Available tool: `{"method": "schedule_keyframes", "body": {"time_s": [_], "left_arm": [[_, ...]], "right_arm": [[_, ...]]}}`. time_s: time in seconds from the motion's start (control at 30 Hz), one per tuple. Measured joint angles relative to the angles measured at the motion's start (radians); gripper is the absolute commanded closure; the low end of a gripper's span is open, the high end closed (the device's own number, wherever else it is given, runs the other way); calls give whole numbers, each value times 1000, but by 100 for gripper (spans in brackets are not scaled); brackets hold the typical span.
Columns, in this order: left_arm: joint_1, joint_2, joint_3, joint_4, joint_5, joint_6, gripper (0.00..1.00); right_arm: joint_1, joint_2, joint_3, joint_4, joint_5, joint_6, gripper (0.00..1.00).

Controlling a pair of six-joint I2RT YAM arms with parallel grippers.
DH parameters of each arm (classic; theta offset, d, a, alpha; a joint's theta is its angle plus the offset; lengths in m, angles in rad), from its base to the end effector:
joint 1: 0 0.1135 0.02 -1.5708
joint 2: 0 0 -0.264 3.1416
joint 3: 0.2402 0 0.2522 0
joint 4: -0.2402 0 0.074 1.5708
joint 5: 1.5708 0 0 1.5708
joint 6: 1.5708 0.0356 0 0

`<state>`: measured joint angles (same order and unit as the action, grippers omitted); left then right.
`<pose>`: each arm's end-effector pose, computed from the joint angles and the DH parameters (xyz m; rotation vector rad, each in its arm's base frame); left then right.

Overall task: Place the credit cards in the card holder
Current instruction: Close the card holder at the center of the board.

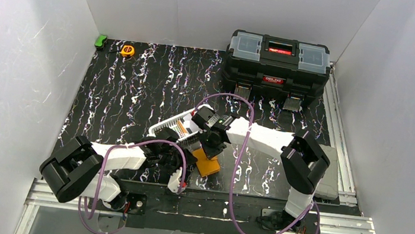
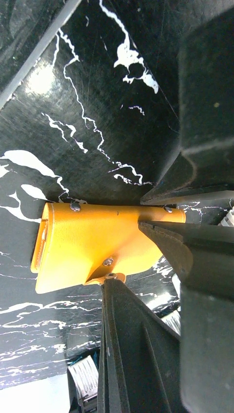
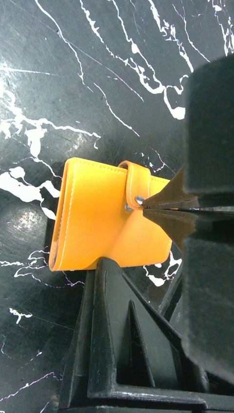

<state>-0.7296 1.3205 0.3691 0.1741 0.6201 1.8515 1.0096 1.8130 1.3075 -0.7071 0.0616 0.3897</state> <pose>0.1495 -0.1614 0.1324 2.1567 0.3189 -0.1046 0.1962 0.3079 0.2011 -0.8441 2.6872 0.2620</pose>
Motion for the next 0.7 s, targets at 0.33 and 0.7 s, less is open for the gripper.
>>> {"method": "schedule_keyframes", "body": {"time_s": [0.33,0.7], "left_arm": [[-7,0,0,2,-1,-3,81],[-9,1,0,5,-2,-5,81]], "right_arm": [[0,34,5,-2,-16,-10,99],[1,41,14,-9,-26,-26,99]]}}
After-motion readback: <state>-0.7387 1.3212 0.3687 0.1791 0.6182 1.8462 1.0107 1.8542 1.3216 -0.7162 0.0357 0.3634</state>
